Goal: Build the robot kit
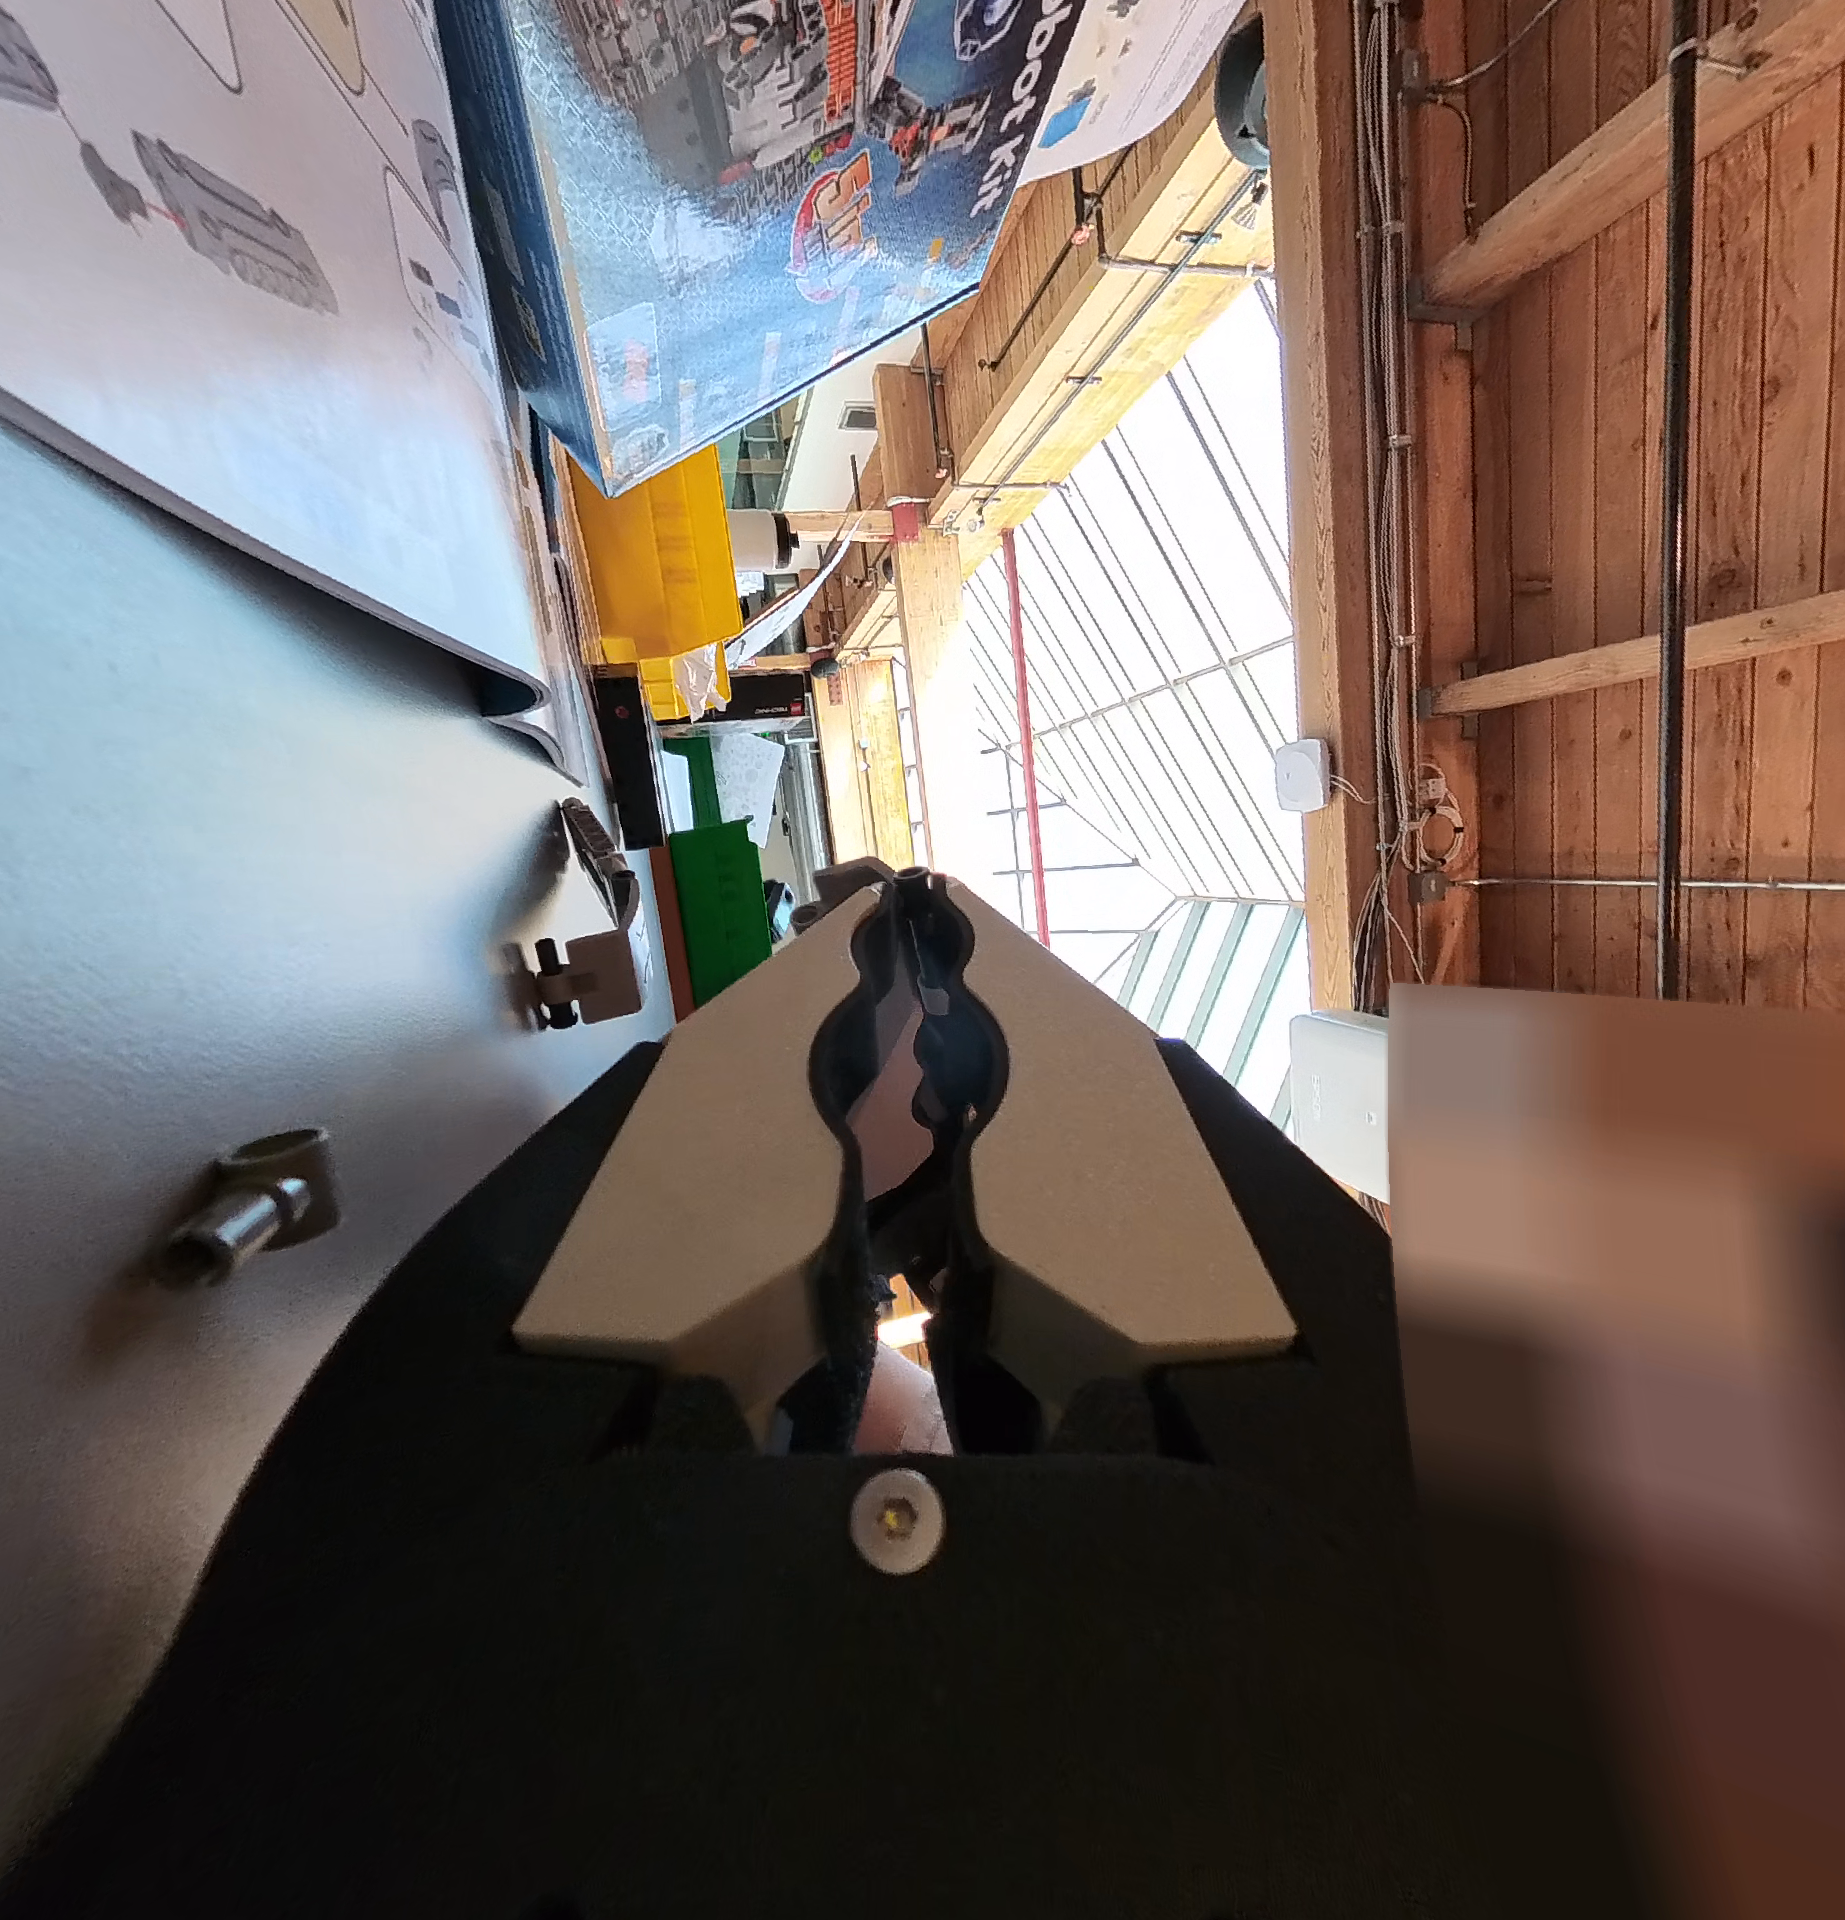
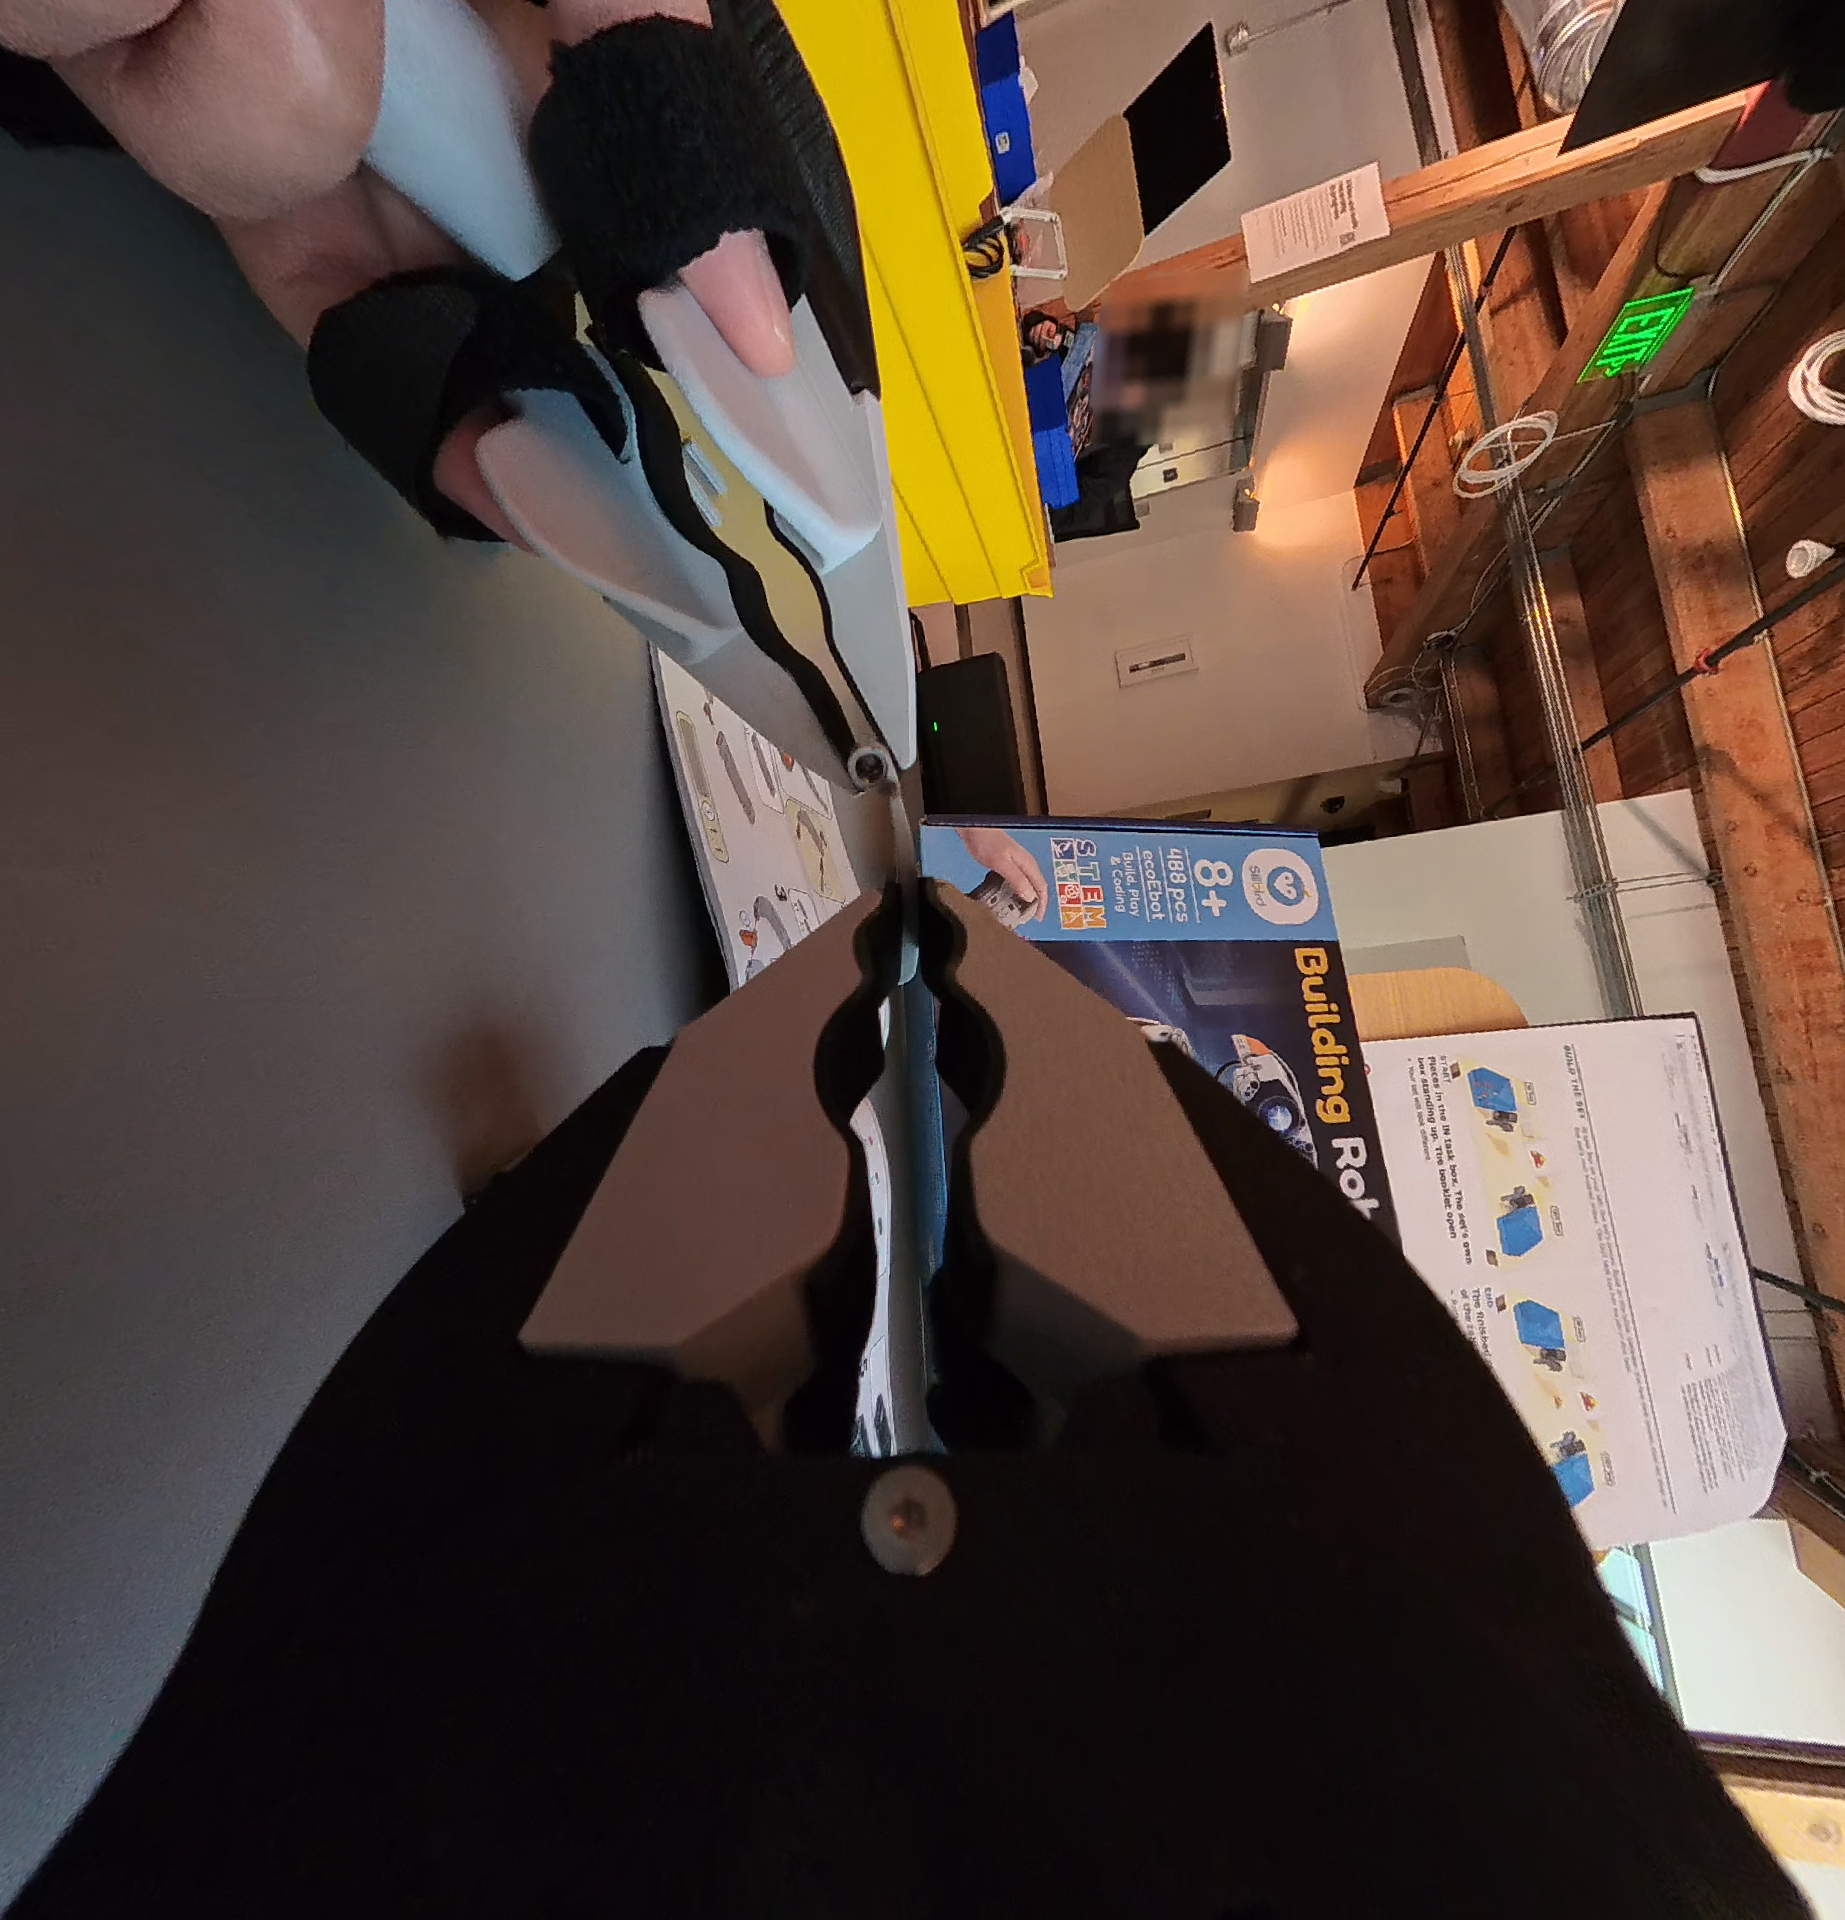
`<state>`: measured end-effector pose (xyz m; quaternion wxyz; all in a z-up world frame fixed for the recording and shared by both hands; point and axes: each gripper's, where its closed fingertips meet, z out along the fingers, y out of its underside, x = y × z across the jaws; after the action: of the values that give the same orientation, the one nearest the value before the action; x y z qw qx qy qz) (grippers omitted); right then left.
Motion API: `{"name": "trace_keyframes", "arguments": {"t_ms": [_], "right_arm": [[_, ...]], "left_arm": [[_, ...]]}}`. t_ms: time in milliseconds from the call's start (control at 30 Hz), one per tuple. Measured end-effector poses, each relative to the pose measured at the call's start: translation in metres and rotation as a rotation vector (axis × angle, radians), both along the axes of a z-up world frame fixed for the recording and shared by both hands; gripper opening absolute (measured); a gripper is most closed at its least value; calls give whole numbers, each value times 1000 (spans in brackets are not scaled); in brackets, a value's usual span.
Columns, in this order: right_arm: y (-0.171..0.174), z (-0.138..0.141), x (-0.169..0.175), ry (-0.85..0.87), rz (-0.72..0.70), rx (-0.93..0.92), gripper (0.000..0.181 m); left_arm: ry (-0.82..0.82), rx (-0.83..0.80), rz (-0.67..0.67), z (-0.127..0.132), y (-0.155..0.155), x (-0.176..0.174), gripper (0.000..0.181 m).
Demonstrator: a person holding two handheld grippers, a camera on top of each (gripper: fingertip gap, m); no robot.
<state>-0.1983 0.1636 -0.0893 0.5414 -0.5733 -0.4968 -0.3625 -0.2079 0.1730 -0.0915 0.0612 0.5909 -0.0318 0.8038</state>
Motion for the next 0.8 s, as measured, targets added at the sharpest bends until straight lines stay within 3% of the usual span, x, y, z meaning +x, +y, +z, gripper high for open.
{"name": "trace_keyframes", "arguments": {"t_ms": [533, 800], "right_arm": [[9, 3, 2, -140, -145, 64, 0], [3, -1, 2, -107, -114, 10, 1]], "left_arm": [[7, -68, 90, 0, 8, 1, 3], [18, -46, 59, -2, 3, -1, 3]]}}
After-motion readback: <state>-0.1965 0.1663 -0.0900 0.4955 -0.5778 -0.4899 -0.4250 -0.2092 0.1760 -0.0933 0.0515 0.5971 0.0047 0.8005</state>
